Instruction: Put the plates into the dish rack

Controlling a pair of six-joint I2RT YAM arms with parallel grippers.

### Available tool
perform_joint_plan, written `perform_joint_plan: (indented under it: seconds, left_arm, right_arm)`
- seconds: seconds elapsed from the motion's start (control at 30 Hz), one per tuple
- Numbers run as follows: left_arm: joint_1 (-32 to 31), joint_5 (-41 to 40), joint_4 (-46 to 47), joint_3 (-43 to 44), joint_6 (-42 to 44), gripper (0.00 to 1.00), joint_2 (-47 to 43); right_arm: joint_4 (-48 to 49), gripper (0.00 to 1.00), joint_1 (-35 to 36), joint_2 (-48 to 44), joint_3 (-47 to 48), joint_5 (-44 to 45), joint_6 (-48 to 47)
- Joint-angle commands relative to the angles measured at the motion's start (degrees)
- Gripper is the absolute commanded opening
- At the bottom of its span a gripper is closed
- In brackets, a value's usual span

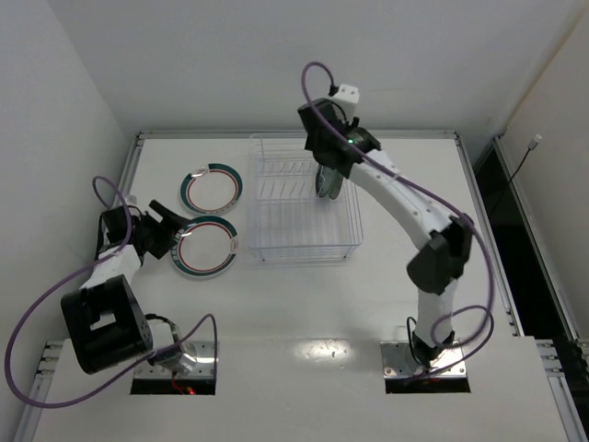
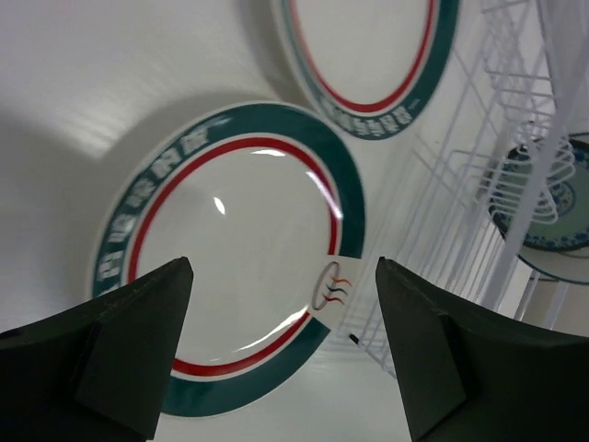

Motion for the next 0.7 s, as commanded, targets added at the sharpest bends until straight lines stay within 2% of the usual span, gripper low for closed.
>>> perform_joint_plan:
  seconds: [0.0,0.13,0.23,0.43,0.53,0.67]
  left_arm:
    - [3.0,-1.3,-0.9,-2.2,-1.4,0.78,2.6]
    - [8.2,-1.3,-5.0,-2.9,-0.8,0.78,5.7]
    - [11.2,-2.1,-6.5,-4.8,-0.1,0.77,4.0]
    - [11.2,-4.9,-6.0,-6.5,-0.1,0.77,0.9]
    - [11.2,0.2,-2.5,-6.5,-0.1,0.77,0.9]
    - [11.2,2.9,-1.1,-7.3,-0.7,0.77,1.4]
  right_arm:
    - [11.8,0.51,0.1,-10.9,-4.4,-5.0,-2.3]
    - [13.6,0.52,0.1,-14.3,-6.2,-7.2,-2.3]
    - [13.1,0.52,-0.4,-14.3,-6.2,-7.8,-2.3]
    - [14.2,0.52,-0.4,-14.9,-6.7,-8.9,-2.3]
    - [14.2,0.52,-0.4,-15.4,-7.3,-9.4,-2.3]
    - [15.4,0.52,-0.9,-16.0,-8.5,-11.0,-1.8]
